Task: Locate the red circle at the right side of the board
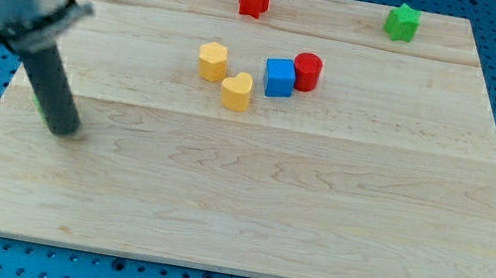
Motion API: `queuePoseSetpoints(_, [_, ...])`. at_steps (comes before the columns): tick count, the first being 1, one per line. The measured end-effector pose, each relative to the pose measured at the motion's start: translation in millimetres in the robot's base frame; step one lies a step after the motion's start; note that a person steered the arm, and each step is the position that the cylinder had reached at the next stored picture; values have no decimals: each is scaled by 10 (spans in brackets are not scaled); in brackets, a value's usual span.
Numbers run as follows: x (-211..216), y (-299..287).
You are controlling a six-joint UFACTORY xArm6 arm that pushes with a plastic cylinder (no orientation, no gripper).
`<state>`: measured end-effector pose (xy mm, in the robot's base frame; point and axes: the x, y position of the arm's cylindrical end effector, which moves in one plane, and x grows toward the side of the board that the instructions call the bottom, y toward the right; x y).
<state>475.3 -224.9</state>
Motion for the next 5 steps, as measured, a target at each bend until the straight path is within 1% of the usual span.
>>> queuePoseSetpoints(1, [235,-95])
queuePoseSetpoints(2, [340,-691])
queuePoseSetpoints(3, [63,-794])
queuePoseSetpoints(4, [-190,-539])
queuePoseSetpoints(5, [-544,-444])
